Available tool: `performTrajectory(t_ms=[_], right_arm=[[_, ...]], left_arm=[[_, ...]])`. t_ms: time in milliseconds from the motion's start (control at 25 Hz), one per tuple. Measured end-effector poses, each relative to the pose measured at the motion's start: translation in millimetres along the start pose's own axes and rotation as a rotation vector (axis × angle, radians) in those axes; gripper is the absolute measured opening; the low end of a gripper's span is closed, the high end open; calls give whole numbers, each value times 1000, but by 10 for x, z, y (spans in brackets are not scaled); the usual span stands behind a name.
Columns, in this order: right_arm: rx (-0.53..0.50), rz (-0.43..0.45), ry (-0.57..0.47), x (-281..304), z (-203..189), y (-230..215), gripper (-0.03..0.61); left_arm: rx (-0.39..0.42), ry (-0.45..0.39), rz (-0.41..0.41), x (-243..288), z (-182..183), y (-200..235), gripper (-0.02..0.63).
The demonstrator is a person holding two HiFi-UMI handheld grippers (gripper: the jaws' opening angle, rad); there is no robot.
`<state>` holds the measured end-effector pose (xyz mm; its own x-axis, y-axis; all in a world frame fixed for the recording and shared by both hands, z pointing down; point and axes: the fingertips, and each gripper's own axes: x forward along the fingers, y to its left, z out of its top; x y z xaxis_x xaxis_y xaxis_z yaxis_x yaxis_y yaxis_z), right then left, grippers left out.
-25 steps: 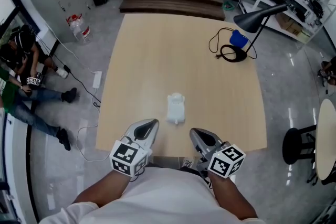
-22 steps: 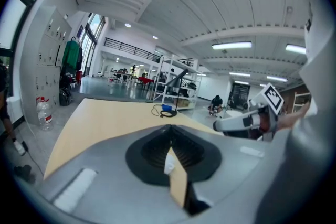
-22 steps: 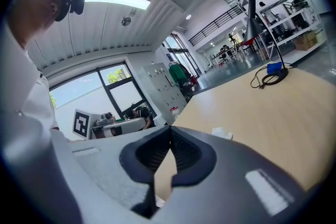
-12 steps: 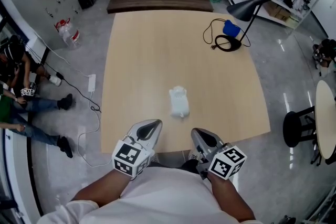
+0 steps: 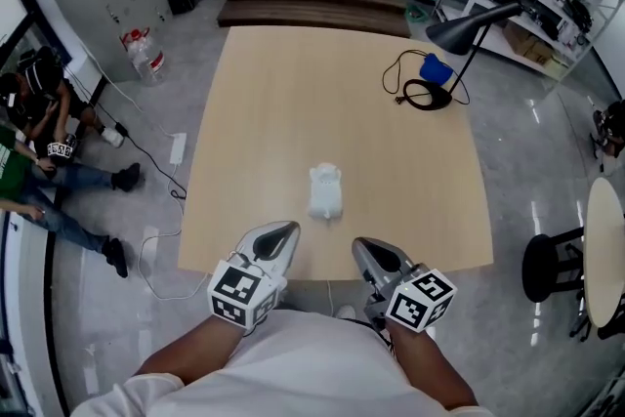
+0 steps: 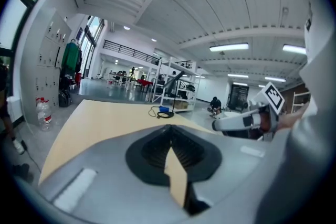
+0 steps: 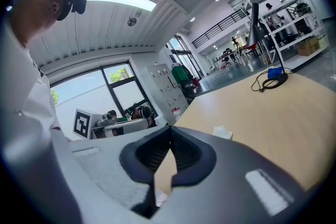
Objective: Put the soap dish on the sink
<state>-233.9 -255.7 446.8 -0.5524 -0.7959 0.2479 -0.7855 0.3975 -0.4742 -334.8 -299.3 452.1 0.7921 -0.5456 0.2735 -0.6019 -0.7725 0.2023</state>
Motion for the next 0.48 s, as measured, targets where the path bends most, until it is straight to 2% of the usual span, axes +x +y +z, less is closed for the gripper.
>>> performTrajectory(t_ms=[200,480], right_arm=[[-5,44,6,-259,8,-122,2],[-5,120,28,-639,-111,-226,2]], left_arm=[[-27,-5,36,81,-55,-323,8],[-17,-9,102,160,-94,-732,8]])
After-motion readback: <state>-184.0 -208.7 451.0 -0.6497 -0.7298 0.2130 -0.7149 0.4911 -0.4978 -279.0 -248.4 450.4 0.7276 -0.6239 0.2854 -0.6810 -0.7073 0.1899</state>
